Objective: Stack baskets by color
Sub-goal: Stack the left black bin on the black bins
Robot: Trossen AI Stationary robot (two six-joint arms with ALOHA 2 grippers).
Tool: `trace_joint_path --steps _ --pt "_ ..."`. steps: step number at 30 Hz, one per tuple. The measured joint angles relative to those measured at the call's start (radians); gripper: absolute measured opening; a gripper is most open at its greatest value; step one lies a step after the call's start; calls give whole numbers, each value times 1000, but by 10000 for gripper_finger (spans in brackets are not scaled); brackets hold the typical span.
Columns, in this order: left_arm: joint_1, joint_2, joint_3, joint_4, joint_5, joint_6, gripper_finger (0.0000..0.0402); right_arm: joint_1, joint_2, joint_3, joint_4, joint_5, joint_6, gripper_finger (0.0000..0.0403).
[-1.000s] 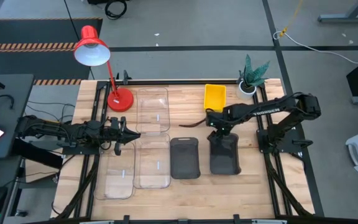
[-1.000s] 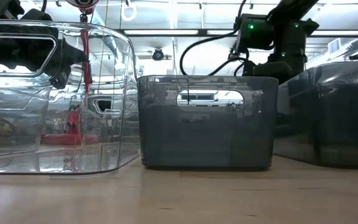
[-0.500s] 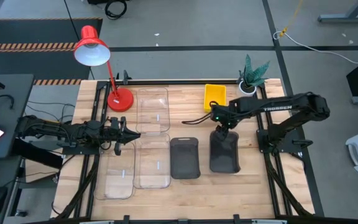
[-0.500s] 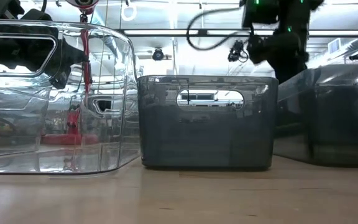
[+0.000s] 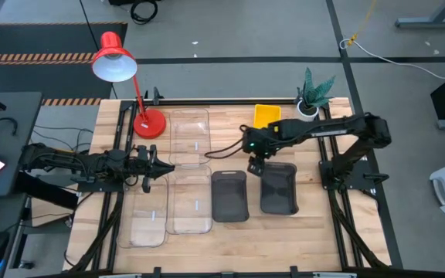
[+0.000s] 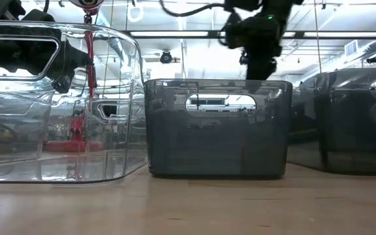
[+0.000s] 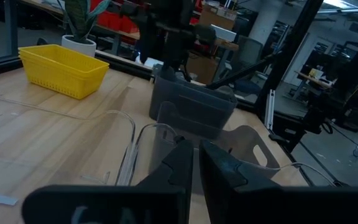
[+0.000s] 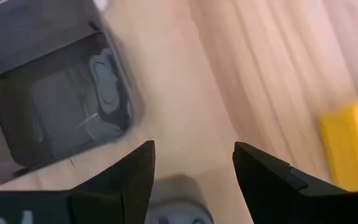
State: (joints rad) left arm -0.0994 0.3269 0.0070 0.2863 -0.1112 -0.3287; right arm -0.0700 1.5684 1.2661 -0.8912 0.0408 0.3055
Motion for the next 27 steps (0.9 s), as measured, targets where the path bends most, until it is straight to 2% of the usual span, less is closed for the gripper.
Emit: trace_joint_path --steps 11,17,27 --pt "0 0 0 0 0 0 35 43 263 227 18 -77 -165 222" --pt "0 0 0 0 0 0 31 45 366 348 -20 -81 -237 222" --pt "0 0 0 0 0 0 29 48 465 391 -29 -86 -276 222"
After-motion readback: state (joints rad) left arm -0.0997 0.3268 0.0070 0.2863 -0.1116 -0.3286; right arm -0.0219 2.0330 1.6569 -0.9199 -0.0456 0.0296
